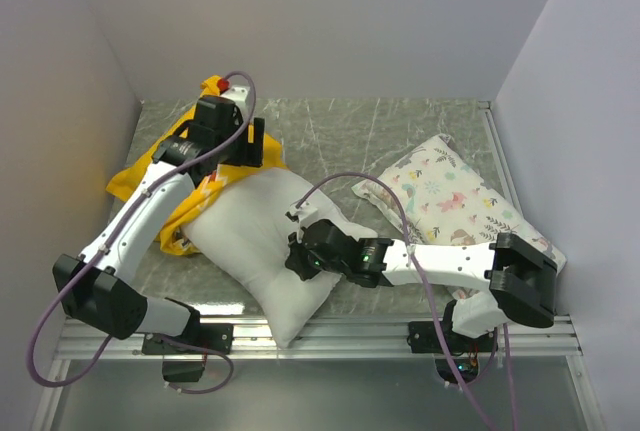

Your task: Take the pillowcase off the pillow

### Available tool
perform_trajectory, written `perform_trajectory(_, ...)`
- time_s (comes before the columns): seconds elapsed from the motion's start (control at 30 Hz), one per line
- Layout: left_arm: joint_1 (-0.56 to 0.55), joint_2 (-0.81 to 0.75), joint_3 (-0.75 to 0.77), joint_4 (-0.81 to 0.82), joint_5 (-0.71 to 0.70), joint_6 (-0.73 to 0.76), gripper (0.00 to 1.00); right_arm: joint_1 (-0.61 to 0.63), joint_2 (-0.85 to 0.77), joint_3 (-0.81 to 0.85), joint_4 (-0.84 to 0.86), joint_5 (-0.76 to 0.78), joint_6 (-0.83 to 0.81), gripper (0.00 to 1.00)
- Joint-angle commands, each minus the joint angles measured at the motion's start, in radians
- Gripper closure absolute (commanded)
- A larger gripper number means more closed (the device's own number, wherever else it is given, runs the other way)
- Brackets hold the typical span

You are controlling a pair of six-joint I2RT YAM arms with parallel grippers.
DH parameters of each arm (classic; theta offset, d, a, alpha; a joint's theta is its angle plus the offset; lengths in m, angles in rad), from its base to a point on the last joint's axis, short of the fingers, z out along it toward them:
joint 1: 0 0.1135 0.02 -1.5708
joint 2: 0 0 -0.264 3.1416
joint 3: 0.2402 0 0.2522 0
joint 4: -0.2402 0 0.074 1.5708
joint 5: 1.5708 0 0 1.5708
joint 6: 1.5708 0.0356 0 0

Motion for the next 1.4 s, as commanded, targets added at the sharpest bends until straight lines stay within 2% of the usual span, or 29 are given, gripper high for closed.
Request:
perform_trajectory(0.0,-0.035,0.004,-0.024,-0.029,-0.114,0.026,0.18,0.004,0.076,-0.038,-0.144,0.026,-0.004,1.00)
perform_trajectory(0.1,-0.042,0.027,-0.038,-0.040,-0.196,0.019,0.18,0.004,0.079,-0.038,-0.144,0.028,-0.004,1.00)
perform_trajectory(0.2,-0.049,0.058,-0.035,-0.052,-0.265,0.013,0.25,0.004,0.078,-0.041,-0.146,0.031,-0.003,1.00)
perform_trajectory(0.3,-0.050,0.086,-0.021,-0.055,-0.334,0.004,0.50,0.004,0.073,-0.051,-0.147,0.033,0.005,1.00)
perform_trajectory(0.33,-0.050,0.093,-0.015,-0.055,-0.351,0.004,0.68,0.002,0.067,-0.052,-0.147,0.034,0.005,1.00)
perform_trajectory(0.37,-0.050,0.110,0.000,-0.055,-0.372,0.001,0.78,0.002,0.065,-0.055,-0.147,0.036,0.008,1.00)
perform_trajectory(0.4,-0.049,0.121,0.012,-0.057,-0.403,0.000,0.85,0.004,0.062,-0.060,-0.147,0.036,0.008,1.00)
perform_trajectory(0.43,-0.049,0.129,0.025,-0.055,-0.426,-0.001,0.96,0.004,0.061,-0.063,-0.149,0.036,0.011,1.00)
perform_trajectory(0.47,-0.047,0.144,0.048,-0.052,-0.444,-0.001,0.99,0.002,0.059,-0.064,-0.152,0.040,0.014,1.00)
perform_trajectory(0.57,-0.018,0.165,0.114,-0.032,-0.504,-0.004,1.00,0.002,0.045,-0.081,-0.153,0.046,0.028,1.00)
perform_trajectory(0.63,0.048,0.170,0.166,0.003,-0.512,-0.011,1.00,0.002,0.033,-0.100,-0.159,0.052,0.040,1.00)
perform_trajectory(0.8,0.250,0.185,0.224,0.106,-0.417,-0.048,1.00,-0.010,-0.019,-0.164,-0.156,0.059,0.074,1.00)
perform_trajectory(0.93,0.339,0.222,0.211,0.163,-0.339,-0.092,1.00,-0.028,-0.079,-0.209,-0.152,0.046,0.105,1.00)
perform_trajectory(1.0,0.367,0.248,0.192,0.190,-0.251,-0.109,1.00,-0.033,-0.128,-0.216,-0.161,0.048,0.108,1.00)
perform_trajectory(1.2,0.347,0.296,0.088,0.245,-0.045,-0.134,0.99,-0.085,-0.224,-0.149,-0.231,0.094,0.094,1.00)
perform_trajectory(1.3,0.297,0.291,0.042,0.265,-0.053,-0.126,1.00,-0.154,-0.261,-0.068,-0.273,0.082,0.053,1.00)
perform_trajectory(1.33,0.287,0.291,0.036,0.268,-0.058,-0.122,1.00,-0.162,-0.269,-0.040,-0.288,0.091,0.027,0.96)
perform_trajectory(1.37,0.278,0.290,0.036,0.269,-0.067,-0.120,1.00,-0.162,-0.275,0.019,-0.306,0.111,0.013,0.79)
